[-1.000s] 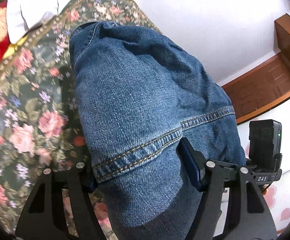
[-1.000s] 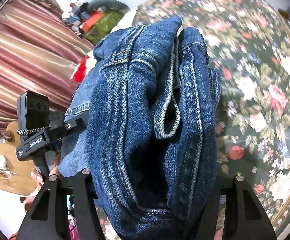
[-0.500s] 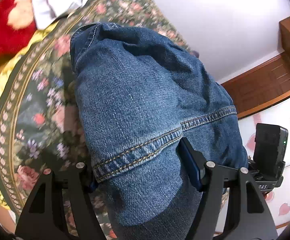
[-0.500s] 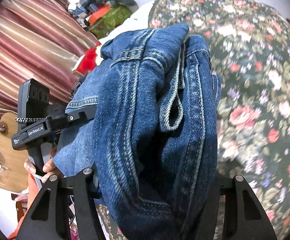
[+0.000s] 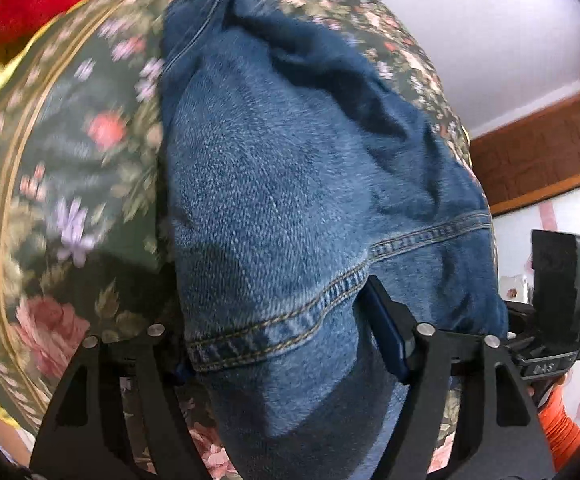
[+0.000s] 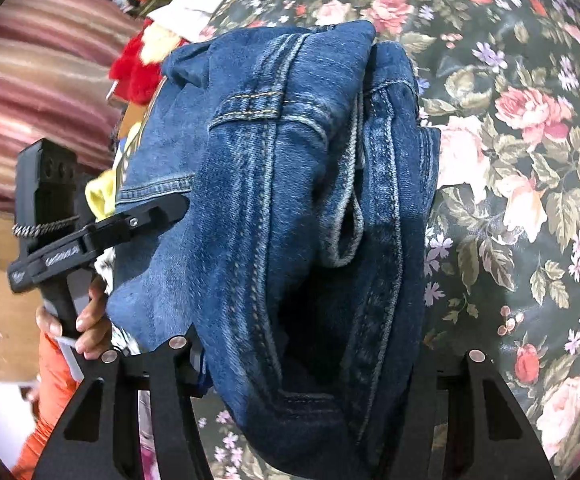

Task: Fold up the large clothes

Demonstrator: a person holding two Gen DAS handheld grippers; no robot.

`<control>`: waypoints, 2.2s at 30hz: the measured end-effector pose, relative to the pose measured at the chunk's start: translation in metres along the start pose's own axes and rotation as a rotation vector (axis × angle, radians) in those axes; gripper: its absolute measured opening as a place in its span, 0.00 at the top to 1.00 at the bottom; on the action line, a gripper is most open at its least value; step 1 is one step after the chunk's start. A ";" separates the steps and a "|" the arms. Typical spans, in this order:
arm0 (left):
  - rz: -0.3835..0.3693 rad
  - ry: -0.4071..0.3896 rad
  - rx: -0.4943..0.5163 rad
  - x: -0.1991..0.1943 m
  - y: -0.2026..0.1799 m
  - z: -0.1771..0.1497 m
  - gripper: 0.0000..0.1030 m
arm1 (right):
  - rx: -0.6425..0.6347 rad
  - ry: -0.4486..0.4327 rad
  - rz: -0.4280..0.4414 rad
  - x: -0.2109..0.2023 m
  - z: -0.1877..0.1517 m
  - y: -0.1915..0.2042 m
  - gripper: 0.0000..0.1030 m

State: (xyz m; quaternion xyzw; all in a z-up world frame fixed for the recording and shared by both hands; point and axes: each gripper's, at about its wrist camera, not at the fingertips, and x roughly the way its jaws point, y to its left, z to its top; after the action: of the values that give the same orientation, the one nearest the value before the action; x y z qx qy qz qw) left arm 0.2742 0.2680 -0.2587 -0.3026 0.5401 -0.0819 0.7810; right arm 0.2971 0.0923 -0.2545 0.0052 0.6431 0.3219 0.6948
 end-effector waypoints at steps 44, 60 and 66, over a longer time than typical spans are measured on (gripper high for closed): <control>0.500 -0.257 0.170 0.014 -0.012 0.121 0.08 | -0.264 -0.192 -0.146 -0.016 0.052 -0.029 0.06; 0.625 -0.410 0.235 -0.096 -0.057 0.108 0.17 | -0.197 -0.285 -0.283 -0.075 0.010 -0.016 0.06; 0.492 -0.530 0.268 -0.148 -0.110 0.048 0.17 | -0.215 -0.487 -0.202 -0.147 -0.022 0.023 0.06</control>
State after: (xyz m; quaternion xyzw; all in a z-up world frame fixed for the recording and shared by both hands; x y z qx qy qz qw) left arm 0.2792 0.2648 -0.0682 -0.0698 0.3606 0.1193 0.9224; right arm 0.2726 0.0345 -0.1176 -0.0555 0.4166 0.3065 0.8540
